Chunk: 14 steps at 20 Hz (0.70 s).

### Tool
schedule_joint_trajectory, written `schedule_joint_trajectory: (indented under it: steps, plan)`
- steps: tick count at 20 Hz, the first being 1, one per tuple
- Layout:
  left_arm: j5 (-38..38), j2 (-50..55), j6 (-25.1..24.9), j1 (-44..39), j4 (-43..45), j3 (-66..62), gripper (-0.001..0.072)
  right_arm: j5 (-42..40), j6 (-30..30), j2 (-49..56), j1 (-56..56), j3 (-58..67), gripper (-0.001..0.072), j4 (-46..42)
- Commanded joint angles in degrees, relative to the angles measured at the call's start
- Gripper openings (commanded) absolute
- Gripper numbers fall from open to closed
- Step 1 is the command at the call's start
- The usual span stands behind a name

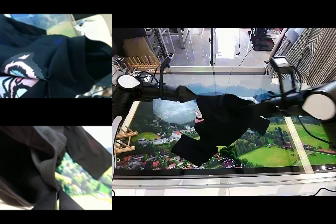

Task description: Fold the clothes and pants, and hang the long-sleeved shirts on hangers.

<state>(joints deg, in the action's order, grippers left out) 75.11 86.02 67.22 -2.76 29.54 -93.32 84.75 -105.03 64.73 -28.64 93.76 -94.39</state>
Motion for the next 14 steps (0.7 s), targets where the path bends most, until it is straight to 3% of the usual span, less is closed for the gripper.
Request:
schedule_joint_trajectory:
  steps: [1,2,3,5,6,8,9,12,14]
  plan:
    - [-0.26,0.07,-5.14,0.92,-2.16,1.51,0.0278,-7.54,-1.22,5.73,-0.63,0.22,0.0016,5.33]
    - [0.02,-0.17,-5.09,1.68,-2.36,1.51,0.0514,-7.91,-1.25,8.02,-1.53,0.24,0.0016,5.29]
    - [1.49,-0.44,-5.09,3.41,-2.32,1.49,0.0577,-7.78,-1.25,9.99,-2.32,0.22,0.0016,5.29]
    - [7.39,-1.29,-4.02,9.55,-1.18,1.49,0.0574,-7.8,-1.18,13.29,-4.28,0.22,0.0017,5.22]
    - [10.97,-1.88,-2.95,13.77,0.33,1.51,0.0539,-7.82,-0.9,14.4,-5.16,0.22,0.0017,5.22]
    - [16.83,-3.69,-0.94,24.94,7.82,1.51,0.0442,-7.82,-0.7,15.47,-6.21,0.2,0.0017,4.98]
    - [17.53,-4.83,0.57,30.53,13.55,1.53,0.0441,-7.82,-0.68,15.52,-6.4,0.17,0.0017,4.92]
    - [13.7,-8.61,6.12,47.04,36.89,1.55,0.0409,-7.89,-0.52,15.5,-6.38,0.17,0.0017,4.07]
    - [7.43,-9.46,10.62,56.22,43.98,2.25,0.0409,-9.46,-0.55,15.5,-6.38,0.17,0.0018,3.98]
